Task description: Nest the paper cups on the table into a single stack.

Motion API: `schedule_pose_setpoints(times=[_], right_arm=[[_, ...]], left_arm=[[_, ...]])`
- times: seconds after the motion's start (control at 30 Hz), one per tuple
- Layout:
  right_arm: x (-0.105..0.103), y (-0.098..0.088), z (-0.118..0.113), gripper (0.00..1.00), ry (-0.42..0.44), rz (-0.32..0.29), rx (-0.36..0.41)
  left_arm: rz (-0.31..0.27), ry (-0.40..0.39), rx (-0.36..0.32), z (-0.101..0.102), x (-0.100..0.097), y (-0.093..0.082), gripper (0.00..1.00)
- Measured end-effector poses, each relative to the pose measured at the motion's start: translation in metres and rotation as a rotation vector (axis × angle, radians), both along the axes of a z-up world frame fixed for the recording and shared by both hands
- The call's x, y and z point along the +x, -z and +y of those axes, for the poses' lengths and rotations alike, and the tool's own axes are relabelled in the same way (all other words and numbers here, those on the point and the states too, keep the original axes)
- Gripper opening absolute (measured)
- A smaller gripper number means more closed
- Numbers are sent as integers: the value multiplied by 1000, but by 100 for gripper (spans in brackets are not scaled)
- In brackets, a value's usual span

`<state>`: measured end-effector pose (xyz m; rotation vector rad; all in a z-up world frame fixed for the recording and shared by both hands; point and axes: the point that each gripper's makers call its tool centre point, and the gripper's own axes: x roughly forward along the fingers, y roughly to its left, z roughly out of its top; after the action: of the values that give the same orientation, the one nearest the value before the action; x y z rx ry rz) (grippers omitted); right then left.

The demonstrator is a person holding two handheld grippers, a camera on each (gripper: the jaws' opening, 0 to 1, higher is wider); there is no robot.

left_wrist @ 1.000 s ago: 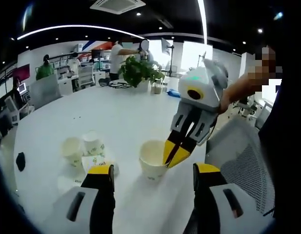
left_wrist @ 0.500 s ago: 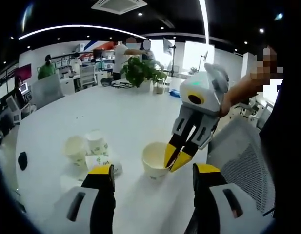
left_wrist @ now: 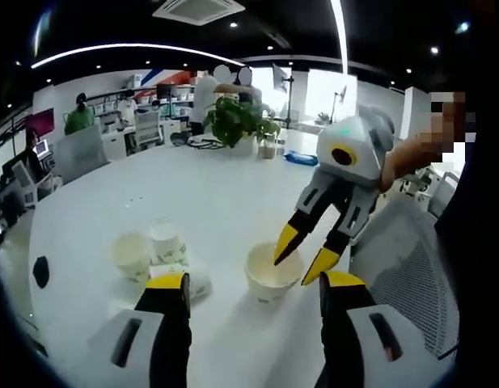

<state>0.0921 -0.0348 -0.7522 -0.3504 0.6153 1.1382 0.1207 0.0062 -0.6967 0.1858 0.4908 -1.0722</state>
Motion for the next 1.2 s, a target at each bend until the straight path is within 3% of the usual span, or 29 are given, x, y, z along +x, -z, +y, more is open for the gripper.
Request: schedule_pose_setpoints(times=[0.23,0.7,1.2], right_arm=[[0,-9,-15,26,67,-3,38],[9,-20,-45,46,213,-37,96],[10,-24,-75,61,335,-52,134]], left_arm=[[-11,-8,-11,-5,14,-3,64],[-39,-4,14,-11,43,-2,60],[-23,-11,49,-17,81,17,56]])
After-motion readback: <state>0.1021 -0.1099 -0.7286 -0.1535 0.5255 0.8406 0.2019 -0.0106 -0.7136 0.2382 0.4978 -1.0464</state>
